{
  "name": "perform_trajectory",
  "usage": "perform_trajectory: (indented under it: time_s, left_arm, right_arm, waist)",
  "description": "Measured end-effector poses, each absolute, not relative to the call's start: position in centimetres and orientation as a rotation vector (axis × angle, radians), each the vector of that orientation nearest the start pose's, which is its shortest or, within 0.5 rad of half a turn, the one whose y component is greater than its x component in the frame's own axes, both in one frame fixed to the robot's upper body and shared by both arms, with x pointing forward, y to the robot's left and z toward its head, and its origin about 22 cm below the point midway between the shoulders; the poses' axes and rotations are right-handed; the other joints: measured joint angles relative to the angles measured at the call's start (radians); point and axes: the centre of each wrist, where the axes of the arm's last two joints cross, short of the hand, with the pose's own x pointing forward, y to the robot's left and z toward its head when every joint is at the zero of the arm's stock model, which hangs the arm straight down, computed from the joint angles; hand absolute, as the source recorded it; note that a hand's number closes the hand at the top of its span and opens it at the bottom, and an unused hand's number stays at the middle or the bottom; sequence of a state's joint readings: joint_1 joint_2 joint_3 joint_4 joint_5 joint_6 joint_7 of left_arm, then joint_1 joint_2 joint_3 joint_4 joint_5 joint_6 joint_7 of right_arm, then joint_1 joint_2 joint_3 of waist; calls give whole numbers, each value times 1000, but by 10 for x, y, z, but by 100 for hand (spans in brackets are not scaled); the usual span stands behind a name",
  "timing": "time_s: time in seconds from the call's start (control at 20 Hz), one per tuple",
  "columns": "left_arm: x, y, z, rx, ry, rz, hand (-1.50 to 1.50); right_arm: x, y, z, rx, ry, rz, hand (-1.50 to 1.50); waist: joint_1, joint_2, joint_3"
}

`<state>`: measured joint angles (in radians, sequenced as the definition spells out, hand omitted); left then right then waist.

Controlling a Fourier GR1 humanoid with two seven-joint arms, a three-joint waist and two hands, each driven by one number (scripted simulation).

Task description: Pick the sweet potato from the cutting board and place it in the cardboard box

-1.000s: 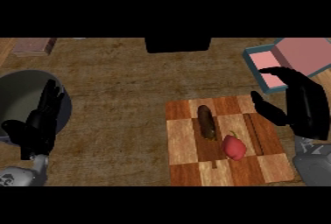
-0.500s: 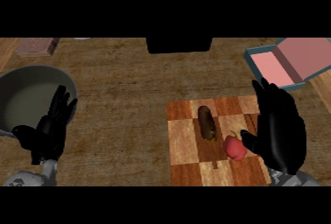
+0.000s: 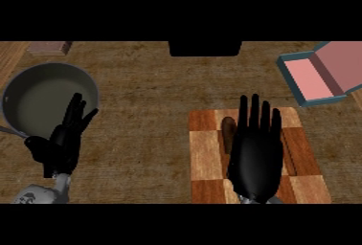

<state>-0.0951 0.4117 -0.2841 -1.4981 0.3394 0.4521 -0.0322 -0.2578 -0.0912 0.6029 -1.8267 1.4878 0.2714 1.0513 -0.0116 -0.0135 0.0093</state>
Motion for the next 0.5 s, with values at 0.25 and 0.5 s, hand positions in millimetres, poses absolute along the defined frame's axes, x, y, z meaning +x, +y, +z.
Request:
perform_trajectory:
  time_s: [0.25,0.5]
  left_arm:
    - [253,254,12,218,-1527,39,0]
    - [252,253,10,212,-1522,35,0]
  right_arm:
    - [228,-74,96,-1471,-994,919,-150]
    - [239,-76,88,-1456,-877,940,-150]
  waist:
    - [15,4,1]
    - [20,6,2]
